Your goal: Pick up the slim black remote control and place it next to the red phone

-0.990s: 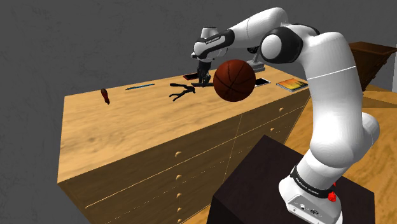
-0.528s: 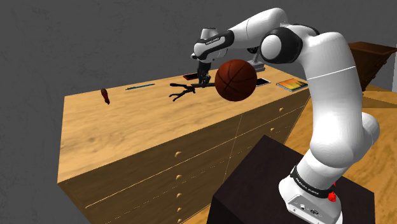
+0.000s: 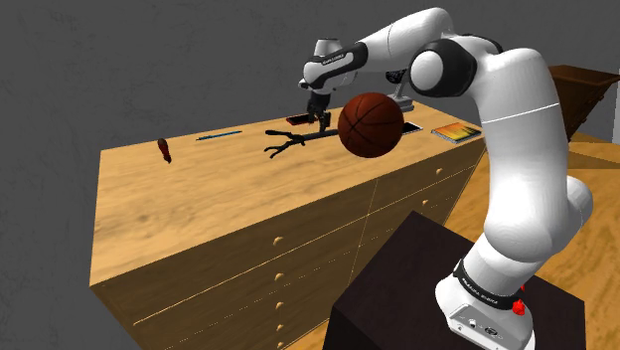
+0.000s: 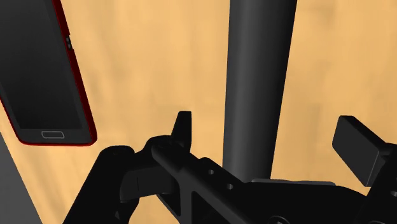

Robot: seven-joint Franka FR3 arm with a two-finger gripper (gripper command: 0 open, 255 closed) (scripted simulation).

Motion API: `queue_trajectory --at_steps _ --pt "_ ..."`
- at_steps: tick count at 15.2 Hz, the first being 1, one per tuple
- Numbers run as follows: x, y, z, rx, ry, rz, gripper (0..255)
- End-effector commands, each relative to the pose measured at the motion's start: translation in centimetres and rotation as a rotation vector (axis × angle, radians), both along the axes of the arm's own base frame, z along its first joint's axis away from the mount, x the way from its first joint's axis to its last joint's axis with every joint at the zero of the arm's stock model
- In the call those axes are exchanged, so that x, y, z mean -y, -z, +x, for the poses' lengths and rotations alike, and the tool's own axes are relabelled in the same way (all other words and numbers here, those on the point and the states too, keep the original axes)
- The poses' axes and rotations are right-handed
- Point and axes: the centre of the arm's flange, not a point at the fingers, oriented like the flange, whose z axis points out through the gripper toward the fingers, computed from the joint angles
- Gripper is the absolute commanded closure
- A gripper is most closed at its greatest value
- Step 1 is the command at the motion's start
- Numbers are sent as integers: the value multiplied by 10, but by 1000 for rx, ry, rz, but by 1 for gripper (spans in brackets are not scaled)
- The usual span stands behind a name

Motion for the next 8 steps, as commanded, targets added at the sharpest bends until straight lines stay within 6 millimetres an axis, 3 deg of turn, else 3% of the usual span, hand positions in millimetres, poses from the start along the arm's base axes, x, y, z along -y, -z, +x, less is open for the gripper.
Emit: queue_trajectory --at_steps 1,2,8 --pt "0 -23 -1 0 0 0 0" --pt "0 -34 -2 0 0 0 0" --pt "0 -34 -2 0 0 0 0"
